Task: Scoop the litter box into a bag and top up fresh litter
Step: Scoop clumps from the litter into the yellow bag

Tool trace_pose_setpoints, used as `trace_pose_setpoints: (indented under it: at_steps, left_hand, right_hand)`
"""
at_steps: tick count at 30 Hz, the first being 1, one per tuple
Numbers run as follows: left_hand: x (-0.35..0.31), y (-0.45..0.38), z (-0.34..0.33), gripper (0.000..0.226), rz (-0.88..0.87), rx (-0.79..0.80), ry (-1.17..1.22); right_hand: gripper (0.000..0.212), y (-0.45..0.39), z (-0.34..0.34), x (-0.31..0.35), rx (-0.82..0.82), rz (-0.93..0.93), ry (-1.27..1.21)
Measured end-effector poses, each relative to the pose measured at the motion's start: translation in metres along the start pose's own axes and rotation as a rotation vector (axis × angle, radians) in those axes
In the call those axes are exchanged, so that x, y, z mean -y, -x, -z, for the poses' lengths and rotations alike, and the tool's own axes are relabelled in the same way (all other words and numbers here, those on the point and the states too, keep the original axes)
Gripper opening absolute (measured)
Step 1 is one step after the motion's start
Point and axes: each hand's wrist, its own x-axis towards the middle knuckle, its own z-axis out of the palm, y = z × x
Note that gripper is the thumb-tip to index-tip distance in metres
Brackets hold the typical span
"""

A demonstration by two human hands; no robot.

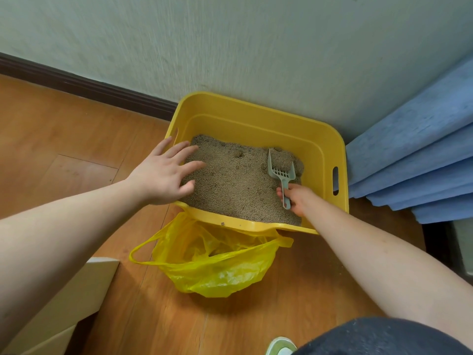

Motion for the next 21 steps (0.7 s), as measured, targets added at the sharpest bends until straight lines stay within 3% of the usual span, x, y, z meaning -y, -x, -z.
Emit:
trace_pose_setpoints:
  at_steps: [9,21]
  left_hand:
    - [0.0,0.0,0.0,0.057,-0.004,0.002,0.006]
    - [0.0,0.0,0.002,0.058,0.001,0.02,0.008]
  right_hand:
    - [0.04,0.017,-0.001,0.008,0.068,-0.006,0.015]
    - [0.032,0.037,0.029,0.017,0.055,0.17,0.4]
